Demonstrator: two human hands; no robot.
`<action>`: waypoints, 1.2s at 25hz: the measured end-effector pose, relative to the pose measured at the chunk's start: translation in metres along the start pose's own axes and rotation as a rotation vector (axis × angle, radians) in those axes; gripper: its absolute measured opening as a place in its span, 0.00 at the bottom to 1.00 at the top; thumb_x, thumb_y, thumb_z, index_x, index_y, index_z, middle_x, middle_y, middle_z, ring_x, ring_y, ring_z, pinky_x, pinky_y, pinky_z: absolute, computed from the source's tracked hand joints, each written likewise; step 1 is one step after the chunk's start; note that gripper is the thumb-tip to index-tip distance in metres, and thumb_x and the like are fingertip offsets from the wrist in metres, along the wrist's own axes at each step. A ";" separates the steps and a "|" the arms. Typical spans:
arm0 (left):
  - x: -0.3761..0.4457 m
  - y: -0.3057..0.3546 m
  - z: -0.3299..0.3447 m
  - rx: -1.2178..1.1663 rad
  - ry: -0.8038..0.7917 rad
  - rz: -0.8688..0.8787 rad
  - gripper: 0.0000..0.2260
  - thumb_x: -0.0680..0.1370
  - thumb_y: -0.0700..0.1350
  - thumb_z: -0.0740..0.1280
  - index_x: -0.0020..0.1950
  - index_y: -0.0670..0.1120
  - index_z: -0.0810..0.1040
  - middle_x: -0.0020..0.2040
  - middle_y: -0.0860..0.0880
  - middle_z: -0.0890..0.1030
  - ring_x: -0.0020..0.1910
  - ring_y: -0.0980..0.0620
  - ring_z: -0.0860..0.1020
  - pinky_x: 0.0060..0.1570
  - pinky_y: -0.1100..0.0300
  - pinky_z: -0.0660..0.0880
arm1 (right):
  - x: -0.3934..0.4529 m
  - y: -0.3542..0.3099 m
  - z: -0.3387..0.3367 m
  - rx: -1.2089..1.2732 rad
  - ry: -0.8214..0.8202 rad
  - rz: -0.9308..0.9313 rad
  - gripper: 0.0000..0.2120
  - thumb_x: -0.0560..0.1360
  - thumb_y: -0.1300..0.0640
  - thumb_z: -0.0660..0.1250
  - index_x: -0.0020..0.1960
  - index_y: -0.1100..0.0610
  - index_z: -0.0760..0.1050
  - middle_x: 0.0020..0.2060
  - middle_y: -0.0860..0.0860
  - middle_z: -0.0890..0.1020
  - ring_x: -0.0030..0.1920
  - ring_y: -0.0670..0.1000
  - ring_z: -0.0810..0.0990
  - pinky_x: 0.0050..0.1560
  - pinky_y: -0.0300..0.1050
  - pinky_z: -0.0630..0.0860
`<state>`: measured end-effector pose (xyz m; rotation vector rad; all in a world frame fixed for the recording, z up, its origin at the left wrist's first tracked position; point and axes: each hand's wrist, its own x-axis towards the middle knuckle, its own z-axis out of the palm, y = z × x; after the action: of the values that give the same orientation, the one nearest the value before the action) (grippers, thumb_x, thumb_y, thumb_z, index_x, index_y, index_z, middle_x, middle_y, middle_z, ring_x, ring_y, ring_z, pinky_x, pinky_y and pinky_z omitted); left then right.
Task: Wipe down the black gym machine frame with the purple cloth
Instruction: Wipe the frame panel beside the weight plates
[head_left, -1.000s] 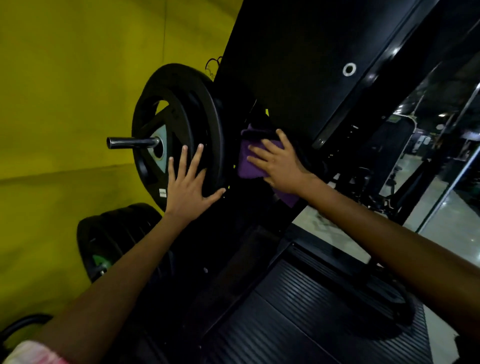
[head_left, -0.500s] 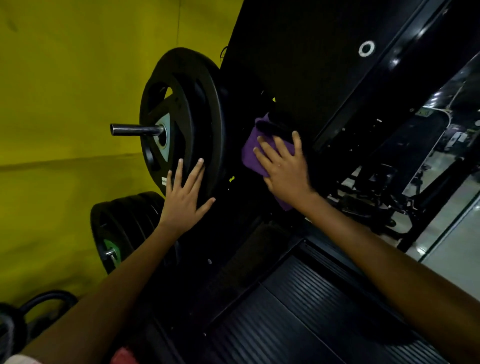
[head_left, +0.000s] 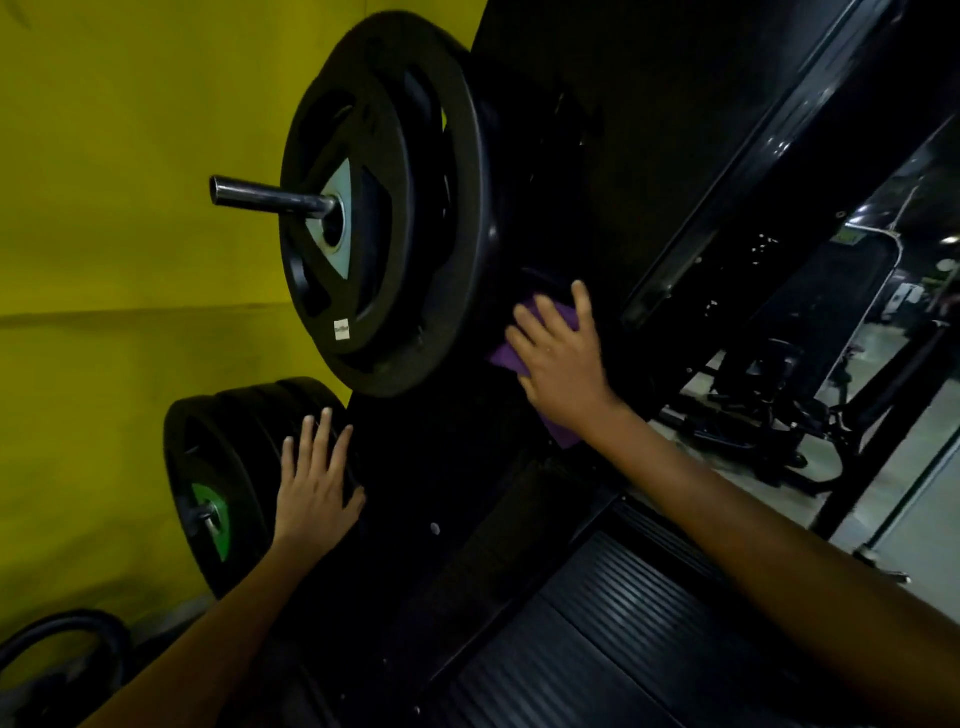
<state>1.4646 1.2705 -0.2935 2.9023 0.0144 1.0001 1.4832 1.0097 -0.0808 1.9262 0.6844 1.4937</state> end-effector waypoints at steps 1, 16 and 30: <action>-0.004 -0.008 0.016 0.032 -0.065 -0.003 0.36 0.68 0.55 0.69 0.71 0.38 0.67 0.74 0.35 0.60 0.77 0.41 0.47 0.73 0.49 0.38 | -0.001 -0.002 0.002 -0.034 0.007 0.055 0.26 0.55 0.45 0.78 0.51 0.55 0.83 0.54 0.52 0.83 0.57 0.57 0.80 0.63 0.69 0.65; -0.014 -0.040 0.151 0.318 0.091 -0.009 0.44 0.69 0.68 0.48 0.68 0.33 0.71 0.67 0.27 0.67 0.69 0.30 0.64 0.66 0.28 0.47 | -0.036 -0.056 0.033 0.015 -0.036 0.146 0.27 0.72 0.48 0.66 0.68 0.57 0.71 0.68 0.55 0.72 0.71 0.61 0.65 0.70 0.67 0.46; -0.029 -0.042 0.158 0.569 0.284 -0.083 0.41 0.73 0.71 0.35 0.79 0.47 0.45 0.79 0.42 0.49 0.77 0.41 0.48 0.65 0.27 0.43 | -0.054 -0.156 0.053 -0.118 -0.264 0.197 0.28 0.79 0.46 0.56 0.76 0.50 0.57 0.76 0.50 0.57 0.76 0.59 0.49 0.70 0.68 0.40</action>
<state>1.5395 1.3009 -0.4384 3.1584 0.5107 1.6075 1.5160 1.0709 -0.2396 2.0961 0.2907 1.3258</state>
